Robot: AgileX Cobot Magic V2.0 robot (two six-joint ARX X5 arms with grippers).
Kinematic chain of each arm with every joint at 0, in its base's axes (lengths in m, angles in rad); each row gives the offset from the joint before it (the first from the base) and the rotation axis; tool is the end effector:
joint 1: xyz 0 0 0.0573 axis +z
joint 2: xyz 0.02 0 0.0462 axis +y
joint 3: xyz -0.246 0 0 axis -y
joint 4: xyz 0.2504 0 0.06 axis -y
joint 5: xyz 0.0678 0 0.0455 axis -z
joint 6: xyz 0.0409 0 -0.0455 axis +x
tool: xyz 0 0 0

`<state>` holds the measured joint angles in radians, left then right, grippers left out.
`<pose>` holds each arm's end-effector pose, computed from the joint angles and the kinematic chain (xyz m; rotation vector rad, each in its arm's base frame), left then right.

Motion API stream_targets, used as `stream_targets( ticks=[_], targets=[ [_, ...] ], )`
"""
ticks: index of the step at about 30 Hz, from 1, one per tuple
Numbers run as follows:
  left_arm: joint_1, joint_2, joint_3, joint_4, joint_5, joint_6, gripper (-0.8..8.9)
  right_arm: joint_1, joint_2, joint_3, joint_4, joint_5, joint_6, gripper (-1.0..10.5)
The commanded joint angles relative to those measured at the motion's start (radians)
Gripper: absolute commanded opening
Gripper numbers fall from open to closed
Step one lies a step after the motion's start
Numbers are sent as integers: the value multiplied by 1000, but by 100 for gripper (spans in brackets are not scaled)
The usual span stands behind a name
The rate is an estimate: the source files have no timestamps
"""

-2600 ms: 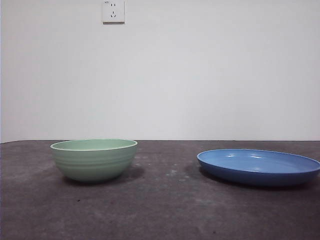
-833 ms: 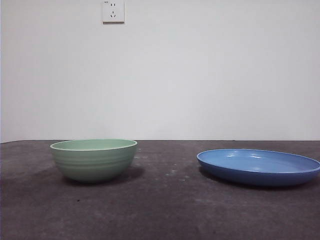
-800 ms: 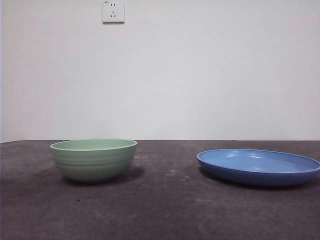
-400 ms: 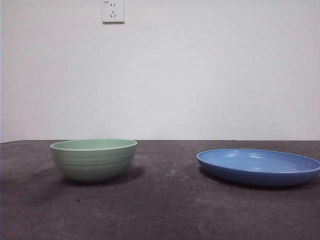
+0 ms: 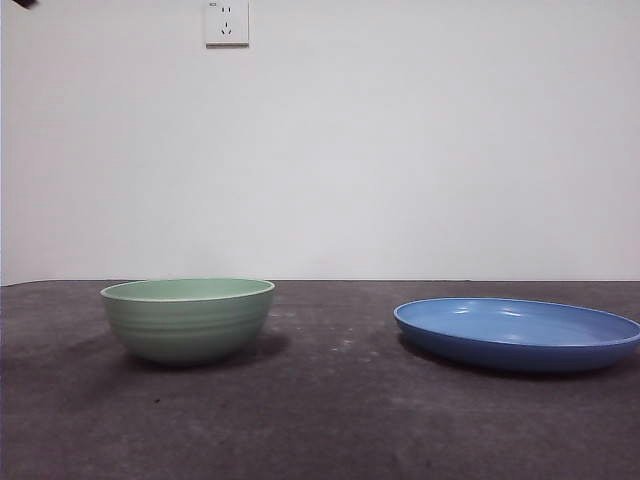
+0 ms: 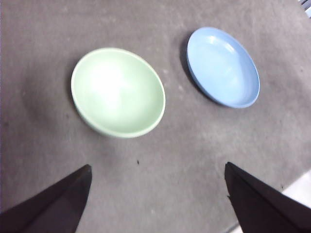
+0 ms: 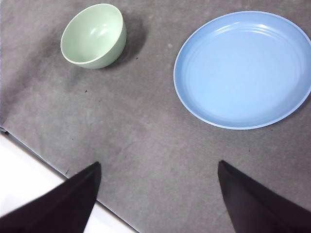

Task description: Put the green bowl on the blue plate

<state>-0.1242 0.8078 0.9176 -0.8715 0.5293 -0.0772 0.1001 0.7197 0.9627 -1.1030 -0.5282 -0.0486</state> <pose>0.1631 -0.0412 0.2972 -0.2268 0.7834 -0.5921 0.1282 0.0336 0.3060 0.1414 0.8385 0.6087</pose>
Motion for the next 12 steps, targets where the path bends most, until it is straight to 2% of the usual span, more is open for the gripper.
stream_targets(
  ticks=[1, 7, 12],
  targets=[
    [-13, 61, 42, 54, -16, -47, 437, 3, 4, 21, 7, -2, -3, 387],
    [-75, 261, 166, 56, -160, -42, 436, 3, 5, 21, 10, -2, -3, 387],
    [-119, 449, 277, 57, -234, -29, 436, 3, 5, 21, 10, -2, -3, 387]
  ],
)
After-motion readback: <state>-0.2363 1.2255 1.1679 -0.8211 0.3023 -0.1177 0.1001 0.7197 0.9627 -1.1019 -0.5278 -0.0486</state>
